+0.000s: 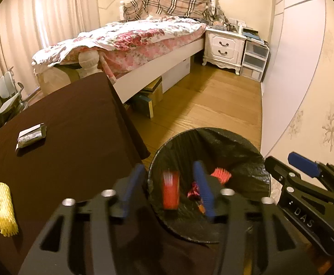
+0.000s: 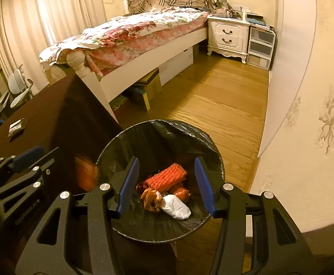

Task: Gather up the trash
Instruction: 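Open both tools over the bin to drop the can and bag, then move both open tools back to the table and grasp the yellow foam sleeve with the left tool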

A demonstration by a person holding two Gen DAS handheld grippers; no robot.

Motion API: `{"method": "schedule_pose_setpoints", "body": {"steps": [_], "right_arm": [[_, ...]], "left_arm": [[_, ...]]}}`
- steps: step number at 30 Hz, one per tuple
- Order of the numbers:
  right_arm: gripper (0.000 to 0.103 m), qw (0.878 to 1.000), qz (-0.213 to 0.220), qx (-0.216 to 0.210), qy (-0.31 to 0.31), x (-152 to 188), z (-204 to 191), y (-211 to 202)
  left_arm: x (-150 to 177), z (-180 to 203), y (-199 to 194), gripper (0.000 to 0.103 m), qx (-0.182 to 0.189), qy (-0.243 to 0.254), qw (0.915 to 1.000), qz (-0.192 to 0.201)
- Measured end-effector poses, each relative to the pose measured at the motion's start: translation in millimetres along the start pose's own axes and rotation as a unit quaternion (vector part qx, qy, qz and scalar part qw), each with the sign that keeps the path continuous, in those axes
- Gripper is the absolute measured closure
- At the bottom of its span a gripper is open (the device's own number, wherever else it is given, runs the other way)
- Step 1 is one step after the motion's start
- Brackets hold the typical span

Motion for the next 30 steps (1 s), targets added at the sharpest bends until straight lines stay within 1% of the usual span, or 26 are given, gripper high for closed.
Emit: {"method": "schedule_pose_setpoints", "body": {"steps": [1, 2, 3, 5, 8, 13, 18, 20, 24, 30], "right_arm": [[0.052, 1.000, 0.000, 0.002, 0.002, 1, 3, 0], [0.048, 1.000, -0.001, 0.004, 0.005, 2, 5, 0], [0.046, 1.000, -0.001, 0.006, 0.007, 2, 7, 0], [0.046, 1.000, -0.001, 0.008, 0.009, 2, 9, 0], [0.046, 1.000, 0.000, 0.011, 0.010, 3, 9, -2], [0.043, 1.000, -0.001, 0.012, 0.010, 3, 9, -3], [0.038, 1.000, 0.002, 0.010, 0.006, 1, 5, -6], [0.035, 1.000, 0.003, 0.008, 0.003, -1, 1, -7], [0.035, 1.000, 0.006, 0.000, -0.008, -5, -14, -11], [0.035, 0.999, 0.008, -0.023, -0.032, -11, -52, -14]], "left_arm": [[-1, 0, -1, 0.049, 0.000, -0.001, 1.0000, 0.001], [-1, 1, -1, 0.047, 0.000, 0.000, 1.0000, 0.001], [-1, 1, -1, 0.046, 0.000, 0.000, 1.0000, 0.001], [-1, 1, -2, 0.041, -0.001, -0.001, 1.0000, 0.002], [-2, -1, -5, 0.037, -0.002, -0.005, 1.0000, 0.004], [-3, -7, -6, 0.035, -0.007, -0.012, 0.9999, 0.004], [-2, -17, -11, 0.035, -0.020, -0.018, 0.9996, 0.004], [-2, -23, -14, 0.035, -0.025, -0.022, 0.9994, 0.006], [-3, -41, -24, 0.035, -0.042, -0.029, 0.9986, 0.014], [0, -77, -41, 0.035, -0.068, -0.055, 0.9959, 0.022]]}}
Point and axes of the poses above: each gripper's, at about its wrist camera, not at the fingertips, and y roughly the way its jaws point, z to its right, x to its underside, the point moved 9 cm from there along y, roughly the way its jaws point, and after that the axes turned 9 degrees about -y, right-handed, at the moved point
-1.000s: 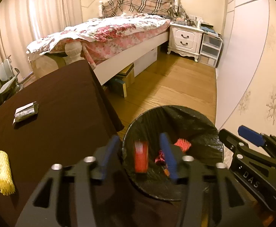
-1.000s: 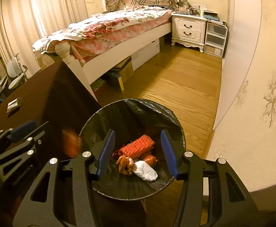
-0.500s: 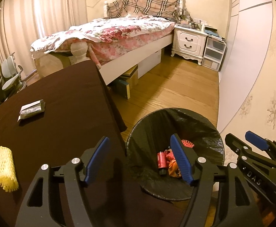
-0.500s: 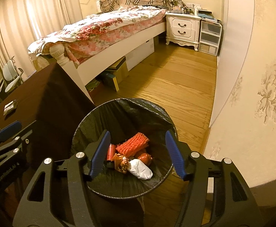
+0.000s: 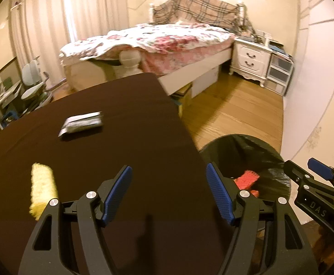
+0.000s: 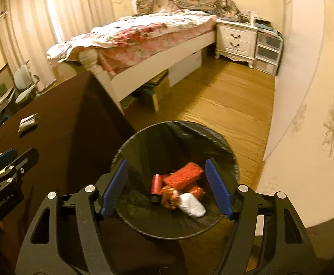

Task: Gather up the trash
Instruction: 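Move both open tools back to the table and grasp the yellow foam sleeve with the left tool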

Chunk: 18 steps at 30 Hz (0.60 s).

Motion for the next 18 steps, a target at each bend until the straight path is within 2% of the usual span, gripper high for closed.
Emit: {"method": "schedule_pose_setpoints", "body": {"steps": [9, 18], "right_arm": [[0.035, 0.998, -0.001, -0.047, -0.049, -7, -70, 1], [0.034, 0.992, -0.009, -0.086, -0.097, -6, -129, 1]], "left_arm": [[8, -75, -12, 0.035, -0.055, -0.044, 0.9975, 0.006], [18, -146, -12, 0.035, -0.103, -0.098, 0.9899, 0.000]]}}
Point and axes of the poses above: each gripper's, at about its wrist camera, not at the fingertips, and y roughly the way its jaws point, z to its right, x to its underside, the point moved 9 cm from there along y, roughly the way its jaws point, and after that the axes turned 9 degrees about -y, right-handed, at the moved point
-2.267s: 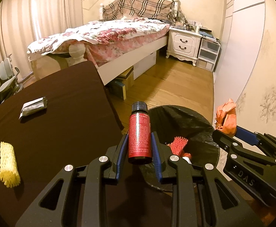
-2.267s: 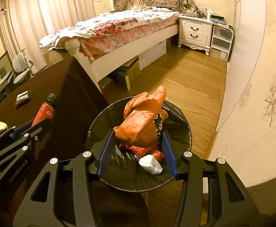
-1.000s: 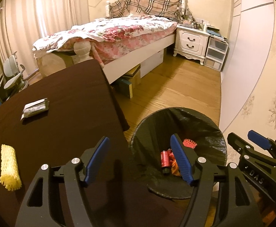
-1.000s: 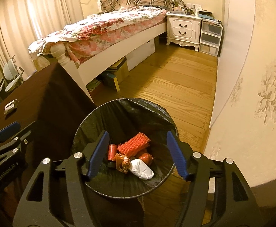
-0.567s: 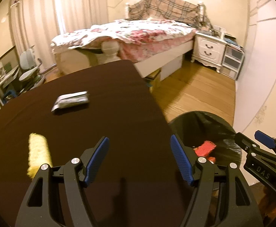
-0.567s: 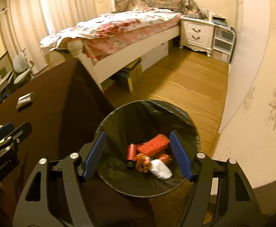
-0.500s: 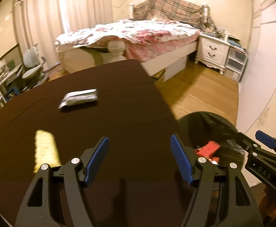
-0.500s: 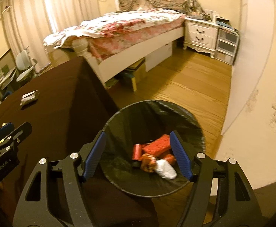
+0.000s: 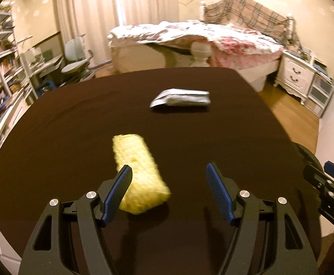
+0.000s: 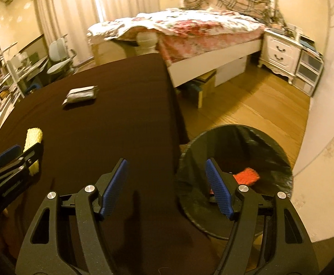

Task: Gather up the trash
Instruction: 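Move both open tools back to the table and grasp the yellow foam sleeve with the left tool, then grasp the silver packet with the right tool while the left holds the sleeve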

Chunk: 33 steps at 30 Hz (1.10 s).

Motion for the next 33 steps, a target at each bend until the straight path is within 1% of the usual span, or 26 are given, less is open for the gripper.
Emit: {"method": "schedule_pose_setpoints", "body": {"steps": [4, 6, 11, 13, 14, 19, 26, 33], "right_arm": [[0.034, 1.000, -0.008, -0.013, -0.014, 0, -18, 6], [0.034, 1.000, -0.012, -0.018, -0.021, -1, -26, 9], [0.034, 0.999, -0.018, -0.023, -0.036, -2, -39, 14], [0.034, 0.999, -0.018, -0.024, -0.039, -4, -42, 14], [0.034, 0.999, -0.018, -0.025, -0.041, -4, -43, 15], [0.034, 0.998, -0.019, -0.030, -0.046, -9, -53, 20], [0.034, 0.997, -0.022, -0.037, -0.061, -15, -69, 28], [0.034, 0.996, -0.022, -0.051, -0.074, -36, -95, 48]], "left_arm": [[1, -16, 9, 0.036, 0.003, -0.022, 0.9996, -0.018], [2, -21, 13, 0.040, 0.007, -0.028, 0.9992, -0.027], [6, -32, 23, 0.056, 0.028, -0.042, 0.9975, -0.049], [6, -35, 23, 0.059, 0.035, -0.044, 0.9971, -0.051], [7, -35, 23, 0.063, 0.038, -0.044, 0.9970, -0.051], [6, -37, 19, 0.070, 0.053, -0.037, 0.9968, -0.046], [-5, -48, 22, 0.074, 0.053, -0.043, 0.9970, -0.036], [-23, -73, 32, 0.074, 0.035, -0.055, 0.9975, -0.026]]}}
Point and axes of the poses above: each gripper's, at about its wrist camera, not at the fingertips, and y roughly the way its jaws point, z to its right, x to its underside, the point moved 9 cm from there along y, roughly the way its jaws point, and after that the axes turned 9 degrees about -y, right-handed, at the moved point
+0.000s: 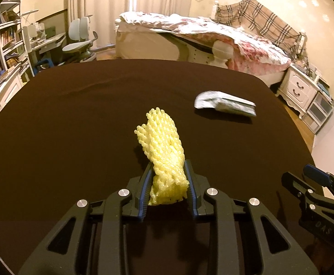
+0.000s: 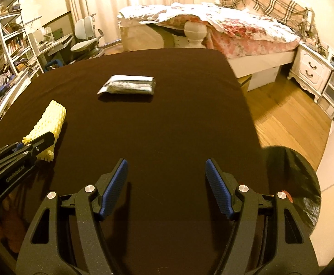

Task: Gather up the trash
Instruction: 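Grasp the silver packet with the right tool while the left holds the sleeve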

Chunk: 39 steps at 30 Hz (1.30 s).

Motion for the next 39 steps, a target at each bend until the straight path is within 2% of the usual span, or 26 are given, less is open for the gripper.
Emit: {"method": "schedule_pose_setpoints", "body": {"steps": [12, 21, 26, 29, 32, 39], "right_arm": [[0.034, 1.000, -0.002, 0.004, -0.004, -57, -13, 44], [0.034, 1.000, 0.018, 0.018, 0.015, -100, 7, 47], [0.034, 0.999, 0.007, 0.045, 0.028, -120, 29, 70], [0.034, 0.997, -0.018, 0.066, 0.025, -119, 40, 93], [0.034, 0.997, -0.045, 0.067, 0.019, -108, 41, 106], [0.029, 0.999, -0.039, 0.037, 0.002, -77, 12, 79]], "left_arm": [[-23, -34, 15, 0.074, -0.020, -0.025, 0.9995, 0.000], [-37, -50, 26, 0.074, -0.029, -0.028, 0.9992, 0.003], [-43, -56, 30, 0.074, -0.031, -0.030, 0.9991, 0.001], [-41, -55, 29, 0.074, -0.031, -0.026, 0.9992, 0.001], [-39, -56, 27, 0.074, -0.031, -0.021, 0.9993, 0.004], [-40, -57, 25, 0.074, -0.030, -0.025, 0.9992, 0.006]]}}
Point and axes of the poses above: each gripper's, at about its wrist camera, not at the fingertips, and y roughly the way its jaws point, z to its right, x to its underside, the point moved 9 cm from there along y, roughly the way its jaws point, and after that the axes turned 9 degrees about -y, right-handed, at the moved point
